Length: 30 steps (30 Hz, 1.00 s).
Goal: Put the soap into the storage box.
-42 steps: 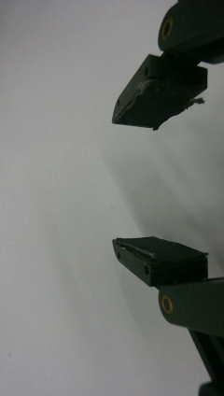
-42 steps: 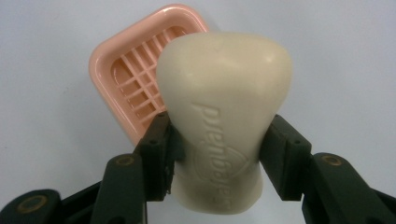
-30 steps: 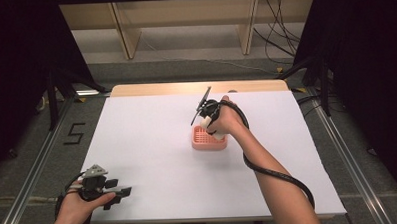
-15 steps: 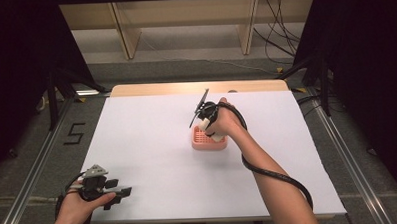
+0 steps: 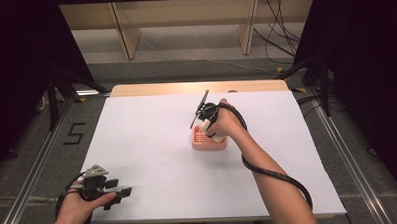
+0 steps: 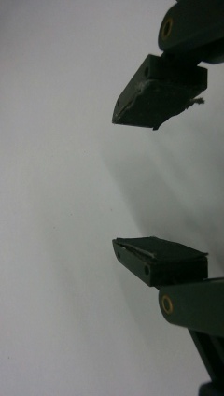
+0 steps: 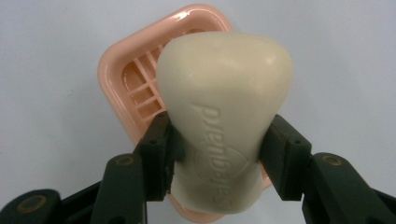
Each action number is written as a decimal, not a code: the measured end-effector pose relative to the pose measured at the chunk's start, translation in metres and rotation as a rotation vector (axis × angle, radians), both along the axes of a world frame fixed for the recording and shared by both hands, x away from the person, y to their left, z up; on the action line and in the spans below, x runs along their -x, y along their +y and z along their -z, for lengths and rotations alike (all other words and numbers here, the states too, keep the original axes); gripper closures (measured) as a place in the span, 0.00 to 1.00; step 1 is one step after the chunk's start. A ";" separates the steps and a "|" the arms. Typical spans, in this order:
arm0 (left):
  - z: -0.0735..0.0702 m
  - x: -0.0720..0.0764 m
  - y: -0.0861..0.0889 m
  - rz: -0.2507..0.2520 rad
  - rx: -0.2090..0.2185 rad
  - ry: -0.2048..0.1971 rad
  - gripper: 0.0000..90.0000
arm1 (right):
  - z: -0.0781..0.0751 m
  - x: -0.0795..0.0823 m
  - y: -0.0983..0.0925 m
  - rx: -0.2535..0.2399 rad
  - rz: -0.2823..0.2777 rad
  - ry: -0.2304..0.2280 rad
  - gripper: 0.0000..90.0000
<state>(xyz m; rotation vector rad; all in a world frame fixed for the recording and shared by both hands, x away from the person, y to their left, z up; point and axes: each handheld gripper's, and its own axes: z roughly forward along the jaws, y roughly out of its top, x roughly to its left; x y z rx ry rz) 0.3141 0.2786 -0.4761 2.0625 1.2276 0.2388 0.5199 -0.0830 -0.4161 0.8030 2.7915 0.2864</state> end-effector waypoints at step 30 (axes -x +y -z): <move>-0.001 0.001 0.001 0.007 0.006 0.010 0.37 | -0.007 -0.001 -0.007 -0.027 -0.016 -0.038 0.54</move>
